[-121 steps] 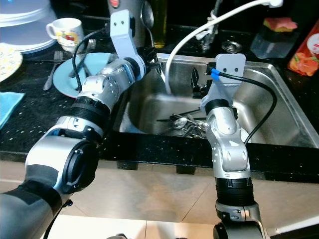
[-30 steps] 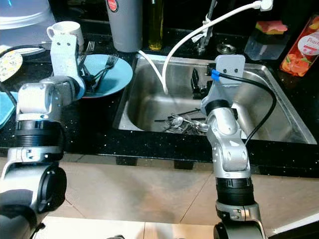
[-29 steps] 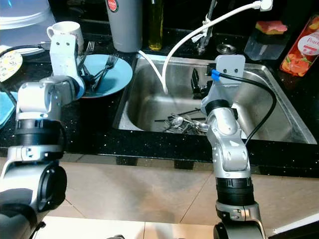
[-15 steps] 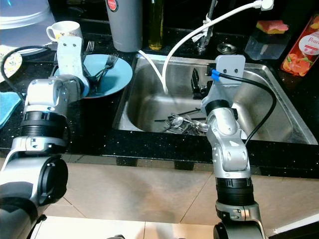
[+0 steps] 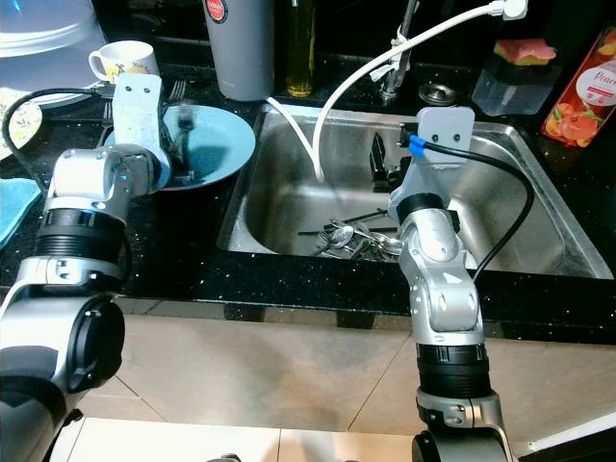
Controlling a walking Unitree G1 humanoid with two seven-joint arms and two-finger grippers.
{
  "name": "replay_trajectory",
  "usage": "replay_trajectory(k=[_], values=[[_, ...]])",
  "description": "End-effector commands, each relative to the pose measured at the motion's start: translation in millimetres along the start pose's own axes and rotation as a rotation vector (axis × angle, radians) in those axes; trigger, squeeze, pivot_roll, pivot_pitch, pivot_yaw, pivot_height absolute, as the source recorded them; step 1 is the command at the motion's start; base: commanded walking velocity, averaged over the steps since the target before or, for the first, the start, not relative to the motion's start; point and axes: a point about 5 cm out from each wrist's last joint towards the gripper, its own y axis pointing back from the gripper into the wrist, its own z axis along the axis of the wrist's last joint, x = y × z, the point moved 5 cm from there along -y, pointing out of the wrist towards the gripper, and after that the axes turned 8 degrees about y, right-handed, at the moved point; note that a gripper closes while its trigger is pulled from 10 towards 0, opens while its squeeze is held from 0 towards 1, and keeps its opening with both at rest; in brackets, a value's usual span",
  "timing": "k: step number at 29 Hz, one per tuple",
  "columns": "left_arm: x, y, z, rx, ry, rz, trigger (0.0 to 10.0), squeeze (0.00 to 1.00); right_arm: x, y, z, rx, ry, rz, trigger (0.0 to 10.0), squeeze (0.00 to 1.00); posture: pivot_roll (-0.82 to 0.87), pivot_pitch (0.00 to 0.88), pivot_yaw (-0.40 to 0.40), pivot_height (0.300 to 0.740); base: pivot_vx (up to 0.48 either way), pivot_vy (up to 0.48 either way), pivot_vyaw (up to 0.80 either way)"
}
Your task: Kitchen organization
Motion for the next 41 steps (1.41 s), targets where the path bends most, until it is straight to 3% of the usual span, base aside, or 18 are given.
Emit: replay_trajectory(k=[1,5,6,8,9,13,15,16,17,21,27,31,32,35,37,38,40,41], values=[[0.1,-2.2,-5,0.034,0.008,-0.003,0.0,0.00,-4.5,0.8,-1,-0.002,0.000,-0.017,10.0,0.00,0.23,0.078,-0.028,0.740,0.000,0.000,0.00],[-3.1,-0.7,3,-0.007,0.019,-0.012,0.0,0.00,-4.8,0.6,-1,-0.003,0.000,-0.017,10.0,0.00,0.23,0.079,-0.029,0.740,0.000,0.000,0.00],[-8.0,1.9,12,-0.054,0.019,-0.030,8.4,0.00,-5.0,0.5,0,-0.005,0.001,-0.017,10.0,0.00,0.23,0.079,-0.029,0.740,0.000,0.000,0.00],[-11.0,3.6,16,-0.077,0.014,-0.041,8.4,0.00,-5.1,0.5,0,-0.005,0.001,-0.017,10.0,0.00,0.23,0.079,-0.029,0.740,0.000,0.000,0.00],[-15.4,6.6,23,-0.115,-0.007,-0.059,10.0,0.00,-5.4,0.4,1,-0.009,0.001,-0.015,10.0,0.00,0.23,0.079,-0.029,0.740,0.000,0.000,0.00],[-26.9,17.1,45,-0.238,-0.072,-0.097,10.0,0.00,-1.7,0.8,9,-0.049,-0.012,0.032,10.0,0.00,0.22,0.079,-0.032,0.740,0.000,0.000,0.00],[-31.5,22.9,55,-0.299,-0.105,-0.112,10.0,0.00,14.1,4.5,19,-0.086,-0.065,0.148,10.0,0.00,0.22,0.078,-0.031,0.740,0.000,0.000,0.00],[-31.5,22.9,55,-0.299,-0.105,-0.112,10.0,0.00,14.1,4.5,19,-0.086,-0.065,0.148,10.0,0.00,0.22,0.078,-0.031,0.740,0.000,0.000,0.00],[-36.7,27.4,61,-0.331,-0.125,-0.131,10.0,0.00,36.1,13.2,26,-0.114,-0.066,0.305,10.0,0.00,0.22,0.076,-0.031,0.740,0.000,0.000,0.00],[-45.9,31.6,59,-0.347,-0.149,-0.178,10.0,0.00,59.8,28.6,21,-0.090,-0.016,0.508,10.0,0.00,0.23,0.073,-0.032,0.740,0.000,0.000,0.00],[-53.1,35.8,56,-0.362,-0.180,-0.224,10.0,0.00,67.6,42.1,13,-0.051,0.014,0.637,10.0,0.00,0.22,0.066,-0.033,0.740,0.000,0.000,0.00],[-26.7,20.4,42,-0.254,-0.159,-0.085,10.0,0.00,51.0,32.7,-2,0.020,0.048,0.555,10.0,0.00,0.23,0.060,-0.035,0.740,0.000,0.000,0.00],[-26.7,20.4,42,-0.254,-0.159,-0.085,10.0,0.00,51.0,32.7,-2,0.020,0.048,0.555,10.0,0.00,0.23,0.060,-0.035,0.740,0.000,0.000,0.00],[-1.2,6.2,23,-0.152,-0.132,0.023,10.0,0.00,48.3,30.8,-3,0.026,0.050,0.539,10.0,0.00,0.22,0.057,-0.034,0.740,0.000,0.000,0.00],[0.7,4.0,18,-0.131,-0.132,0.022,10.0,0.00,48.7,31.0,-2,0.027,0.051,0.544,10.0,0.00,0.22,0.056,-0.034,0.740,0.000,0.000,0.00],[0.8,3.6,17,-0.126,-0.137,0.022,10.0,0.08,48.9,31.2,-2,0.027,0.050,0.546,10.0,0.00,0.22,0.055,-0.034,0.740,0.000,0.000,0.00],[0.8,3.6,17,-0.126,-0.137,0.022,10.0,0.08,48.9,31.2,-2,0.027,0.050,0.546,10.0,0.00,0.22,0.055,-0.034,0.740,0.000,0.000,0.00],[0.9,2.4,14,-0.115,-0.133,0.020,10.0,1.00,49.6,31.4,-1,0.026,0.048,0.549,10.0,0.00,0.22,0.055,-0.034,0.740,0.000,0.000,0.00]])
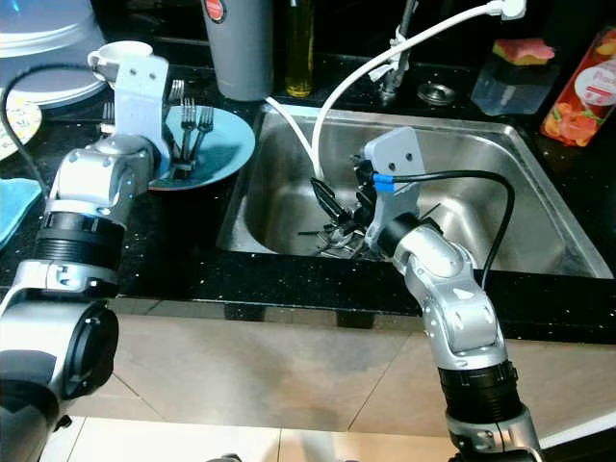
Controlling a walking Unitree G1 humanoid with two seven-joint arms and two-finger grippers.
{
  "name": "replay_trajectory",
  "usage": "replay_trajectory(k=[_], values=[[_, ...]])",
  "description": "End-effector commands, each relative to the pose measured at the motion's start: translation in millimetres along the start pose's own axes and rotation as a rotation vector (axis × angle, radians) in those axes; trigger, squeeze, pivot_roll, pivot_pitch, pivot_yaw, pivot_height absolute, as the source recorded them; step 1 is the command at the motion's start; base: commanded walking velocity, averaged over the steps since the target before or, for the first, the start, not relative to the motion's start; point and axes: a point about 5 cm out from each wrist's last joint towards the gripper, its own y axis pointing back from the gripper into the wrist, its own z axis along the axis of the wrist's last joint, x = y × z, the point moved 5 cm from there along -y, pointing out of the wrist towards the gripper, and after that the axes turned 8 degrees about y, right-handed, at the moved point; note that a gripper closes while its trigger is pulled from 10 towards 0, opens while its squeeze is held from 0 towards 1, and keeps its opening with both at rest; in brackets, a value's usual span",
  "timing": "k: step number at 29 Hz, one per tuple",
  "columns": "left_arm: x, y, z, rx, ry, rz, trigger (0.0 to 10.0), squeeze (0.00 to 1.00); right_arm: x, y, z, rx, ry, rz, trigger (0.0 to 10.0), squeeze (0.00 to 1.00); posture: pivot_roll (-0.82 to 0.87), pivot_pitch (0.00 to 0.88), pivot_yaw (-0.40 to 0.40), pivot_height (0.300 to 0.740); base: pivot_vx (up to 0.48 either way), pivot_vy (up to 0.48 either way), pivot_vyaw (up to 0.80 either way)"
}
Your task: Kitchen organization
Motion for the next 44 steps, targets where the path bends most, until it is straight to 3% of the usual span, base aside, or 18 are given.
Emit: replay_trajectory(k=[1,6,7,8,23,24,25,26,27,35,36,37,38,40,41,42,43,44], values=[[5.4,-2.8,-9,0.041,0.002,0.023,10.0,1.00,-1.7,0.6,0,0.007,-0.010,-0.002,10.0,0.00,0.22,0.054,-0.036,0.740,0.000,0.000,0.00],[5.1,-6.4,-13,0.068,0.064,0.046,10.0,1.00,0.2,-0.1,0,0.004,-0.014,0.002,10.0,0.00,0.22,0.056,-0.039,0.740,0.000,0.000,0.00],[3.4,-7.9,-15,0.081,0.099,0.049,10.0,0.77,1.2,-0.6,1,0.002,-0.016,0.004,10.0,0.00,0.22,0.056,-0.039,0.740,0.000,0.000,0.00],[0.6,-9.2,-17,0.096,0.140,0.047,10.0,0.00,2.0,-1.4,1,0.000,-0.017,0.006,10.0,0.00,0.22,0.062,-0.039,0.740,0.000,0.000,0.00],[-8.7,-14.6,-16,0.114,0.229,0.040,10.0,0.00,5.3,-2.0,3,-0.011,-0.032,0.002,10.0,0.00,0.22,0.074,-0.030,0.740,0.000,0.000,0.00],[-12.3,-15.1,-15,0.108,0.233,0.026,9.2,0.00,5.6,-2.3,3,-0.012,-0.032,0.003,10.0,0.00,0.22,0.073,-0.031,0.740,0.000,0.000,0.00],[-16.7,-15.4,-13,0.103,0.235,0.008,4.8,0.00,5.8,-2.8,3,-0.013,-0.032,0.003,10.0,0.00,0.22,0.073,-0.032,0.740,0.000,0.000,0.00],[-19.5,-15.6,-12,0.100,0.235,-0.003,3.1,0.00,6.0,-3.3,4,-0.014,-0.032,0.003,10.0,0.00,0.22,0.073,-0.031,0.740,0.000,0.000,0.00],[-21.8,-15.8,-12,0.101,0.236,-0.007,0.0,0.00,6.1,-3.7,4,-0.016,-0.032,0.004,10.0,0.00,0.22,0.072,-0.030,0.740,0.000,0.000,0.00],[-15.0,-15.5,-3,0.064,0.219,0.029,0.0,0.00,4.4,-1.6,3,-0.013,-0.033,-0.005,10.0,0.00,0.22,0.075,-0.030,0.740,0.000,0.000,0.00],[-5.9,-14.9,5,0.031,0.185,0.072,4.7,0.00,4.8,-1.6,3,-0.013,-0.034,-0.005,10.0,0.00,0.22,0.075,-0.029,0.740,0.000,0.000,0.00],[-0.9,-14.2,10,0.009,0.161,0.093,8.6,0.00,5.0,-1.8,4,-0.014,-0.035,-0.005,10.0,0.00,0.22,0.075,-0.029,0.740,0.000,0.000,0.00],[6.8,-12.9,16,-0.013,0.140,0.123,10.0,0.00,4.8,-2.2,4,-0.016,-0.035,-0.006,10.0,0.00,0.22,0.076,-0.029,0.740,0.000,0.000,0.00],[11.9,-12.0,19,-0.027,0.126,0.143,10.0,0.00,4.6,-2.5,4,-0.017,-0.036,-0.008,10.0,0.00,0.22,0.076,-0.029,0.740,0.000,0.000,0.00],[23.3,-10.1,25,-0.048,0.101,0.184,10.0,0.67,3.9,-2.5,4,-0.018,-0.036,-0.010,10.0,0.00,0.23,0.077,-0.032,0.740,0.000,0.000,0.00],[23.3,-10.1,25,-0.048,0.101,0.184,10.0,0.67,3.9,-2.5,4,-0.018,-0.036,-0.010,10.0,0.00,0.23,0.077,-0.032,0.740,0.000,0.000,0.00],[28.2,-9.4,26,-0.052,0.095,0.197,10.0,1.00,3.6,-2.5,4,-0.017,-0.037,-0.011,10.0,0.00,0.23,0.077,-0.033,0.740,0.000,0.000,0.00],[33.2,-8.9,26,-0.051,0.096,0.209,10.0,1.00,3.5,-2.5,4,-0.017,-0.037,-0.012,10.0,0.00,0.23,0.077,-0.033,0.740,0.000,0.000,0.00]])
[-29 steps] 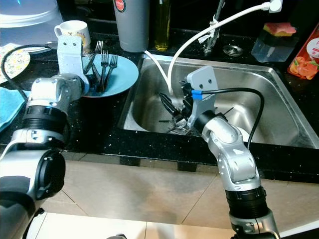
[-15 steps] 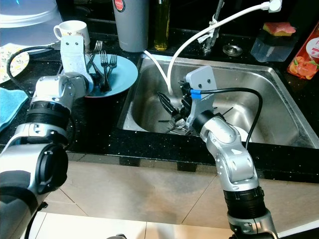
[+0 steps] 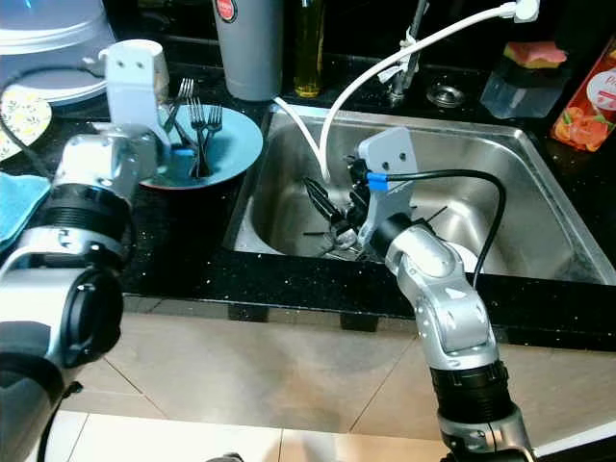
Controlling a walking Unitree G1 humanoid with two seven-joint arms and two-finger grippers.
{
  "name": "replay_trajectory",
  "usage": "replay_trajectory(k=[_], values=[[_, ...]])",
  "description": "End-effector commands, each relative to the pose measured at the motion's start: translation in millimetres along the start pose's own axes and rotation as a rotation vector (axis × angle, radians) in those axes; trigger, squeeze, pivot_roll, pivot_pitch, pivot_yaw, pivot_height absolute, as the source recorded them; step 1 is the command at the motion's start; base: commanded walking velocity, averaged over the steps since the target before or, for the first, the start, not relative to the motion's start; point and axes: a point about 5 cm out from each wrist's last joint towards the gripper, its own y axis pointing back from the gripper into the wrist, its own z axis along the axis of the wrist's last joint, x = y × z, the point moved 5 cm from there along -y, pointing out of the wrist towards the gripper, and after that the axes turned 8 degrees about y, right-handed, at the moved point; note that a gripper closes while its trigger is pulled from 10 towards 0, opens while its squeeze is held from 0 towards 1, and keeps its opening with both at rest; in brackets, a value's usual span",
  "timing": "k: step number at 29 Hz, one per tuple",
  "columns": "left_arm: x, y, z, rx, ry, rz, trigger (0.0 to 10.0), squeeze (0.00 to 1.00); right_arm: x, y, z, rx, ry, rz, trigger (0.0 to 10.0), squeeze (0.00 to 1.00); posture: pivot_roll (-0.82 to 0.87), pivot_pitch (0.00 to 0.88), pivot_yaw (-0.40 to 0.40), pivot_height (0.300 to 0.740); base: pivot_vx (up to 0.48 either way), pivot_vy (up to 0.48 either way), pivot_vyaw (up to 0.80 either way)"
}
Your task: Kitchen organization
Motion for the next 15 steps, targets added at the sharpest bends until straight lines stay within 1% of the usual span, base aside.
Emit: replay_trajectory(k=[1,3,4,7,8,11,12,15], values=[[12.8,0.6,10,-0.026,-0.012,0.038,10.0,1.00,-2.8,1.2,3,-0.010,-0.005,-0.011,10.0,0.00,0.23,0.077,-0.033,0.740,0.000,0.000,0.00],[18.0,0.0,9,-0.025,-0.014,0.053,10.0,1.00,-2.5,1.0,3,-0.010,-0.006,-0.011,10.0,0.00,0.23,0.077,-0.033,0.740,0.000,0.000,0.00],[22.0,-1.4,4,0.003,0.006,0.061,10.0,1.00,-2.5,0.7,3,-0.010,-0.007,-0.011,10.0,0.00,0.23,0.074,-0.033,0.740,0.000,0.000,0.00],[24.0,-2.8,0,0.023,0.019,0.065,10.0,1.00,-2.7,0.4,3,-0.012,-0.007,-0.012,10.0,0.00,0.23,0.074,-0.033,0.740,0.000,0.000,0.00],[27.4,-4.9,-6,0.047,0.029,0.071,10.0,1.00,-2.7,0.0,3,-0.013,-0.007,-0.013,10.0,0.00,0.23,0.073,-0.031,0.740,0.000,0.000,0.00],[28.7,-6.1,-10,0.067,0.022,0.067,10.0,1.00,-2.8,0.3,4,-0.016,-0.007,-0.016,10.0,0.00,0.23,0.071,-0.028,0.740,0.000,0.000,0.00],[28.4,-6.4,-11,0.071,0.014,0.063,10.0,0.00,-3.1,0.7,4,-0.017,-0.006,-0.017,10.0,0.00,0.23,0.071,-0.028,0.740,0.000,0.000,0.00],[27.3,-6.8,-12,0.077,-0.005,0.051,10.0,0.00,-3.1,1.2,5,-0.018,-0.006,-0.019,10.0,0.00,0.24,0.072,-0.023,0.740,0.000,0.000,0.00]])
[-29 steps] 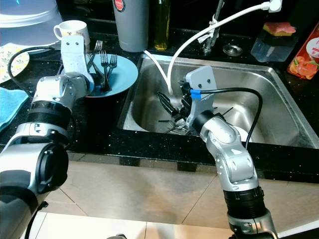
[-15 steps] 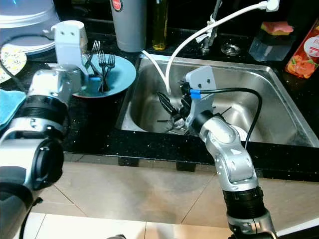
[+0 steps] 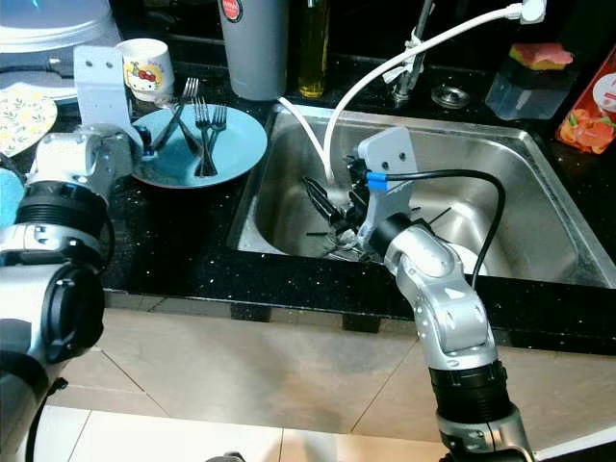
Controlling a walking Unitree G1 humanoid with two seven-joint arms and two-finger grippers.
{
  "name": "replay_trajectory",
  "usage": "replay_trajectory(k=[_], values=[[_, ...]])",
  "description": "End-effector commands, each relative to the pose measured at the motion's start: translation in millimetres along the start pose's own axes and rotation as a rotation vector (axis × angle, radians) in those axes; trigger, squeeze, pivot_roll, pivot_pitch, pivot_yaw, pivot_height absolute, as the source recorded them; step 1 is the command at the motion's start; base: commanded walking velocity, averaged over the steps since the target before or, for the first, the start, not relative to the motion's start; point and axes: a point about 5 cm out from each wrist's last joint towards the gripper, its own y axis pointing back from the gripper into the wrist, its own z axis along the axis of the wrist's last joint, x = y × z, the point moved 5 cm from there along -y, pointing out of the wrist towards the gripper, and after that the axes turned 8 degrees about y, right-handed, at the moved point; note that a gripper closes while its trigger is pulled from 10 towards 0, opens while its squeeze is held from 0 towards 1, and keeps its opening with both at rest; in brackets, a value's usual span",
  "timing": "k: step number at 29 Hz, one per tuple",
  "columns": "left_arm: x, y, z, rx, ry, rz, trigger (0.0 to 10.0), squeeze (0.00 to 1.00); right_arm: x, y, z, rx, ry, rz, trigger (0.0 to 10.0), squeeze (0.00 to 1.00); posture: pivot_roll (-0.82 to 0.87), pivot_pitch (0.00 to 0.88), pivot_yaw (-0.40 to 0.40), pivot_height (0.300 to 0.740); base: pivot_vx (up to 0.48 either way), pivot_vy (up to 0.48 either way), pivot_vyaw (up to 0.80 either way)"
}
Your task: Kitchen organization
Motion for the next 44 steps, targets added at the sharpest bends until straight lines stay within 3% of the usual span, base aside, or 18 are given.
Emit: replay_trajectory(k=[1,9,19,27,33,34,35,37,44], values=[[3.9,-1.3,-2,0.015,-0.041,-0.003,10.0,0.00,-3.2,1.8,5,-0.018,-0.002,-0.016,10.0,0.00,0.24,0.071,-0.019,0.740,0.000,0.000,0.00],[0.0,-2.3,0,0.007,-0.100,-0.034,10.0,0.00,-0.3,1.1,5,-0.026,-0.010,-0.021,10.0,0.00,0.25,0.067,-0.005,0.740,0.000,0.000,0.00],[-1.9,-7.7,-28,0.084,-0.145,-0.067,10.0,0.00,1.2,0.3,5,-0.028,-0.010,-0.018,10.0,0.00,0.26,0.070,0.002,0.740,0.000,0.000,0.00],[-23.0,-6.1,-33,0.076,-0.179,-0.144,10.0,0.00,2.4,-2.4,6,-0.035,-0.013,-0.019,10.0,0.00,0.25,0.073,0.005,0.740,0.000,0.000,0.00],[-8.6,-10.3,-44,0.111,-0.153,-0.093,10.0,0.00,0.2,0.6,5,-0.028,-0.011,-0.029,10.0,0.00,0.25,0.076,0.002,0.740,0.000,0.000,0.00],[-8.2,-10.5,-45,0.117,-0.145,-0.094,8.3,0.00,0.4,0.5,5,-0.028,-0.011,-0.028,10.0,0.00,0.25,0.076,0.002,0.740,0.000,0.000,0.00],[-8.2,-10.5,-45,0.117,-0.145,-0.094,8.3,0.00,0.4,0.5,5,-0.028,-0.011,-0.028,10.0,0.00,0.25,0.076,0.002,0.740,0.000,0.000,0.00],[-6.5,-11.1,-47,0.127,-0.123,-0.093,0.0,0.00,1.0,-0.7,5,-0.031,-0.013,-0.027,10.0,0.00,0.25,0.076,0.001,0.740,0.000,0.000,0.00],[-9.0,-10.8,-41,0.106,-0.106,-0.094,0.0,0.00,0.5,-1.8,5,-0.035,-0.013,-0.028,10.0,0.00,0.25,0.059,-0.006,0.740,0.000,0.000,0.00]])
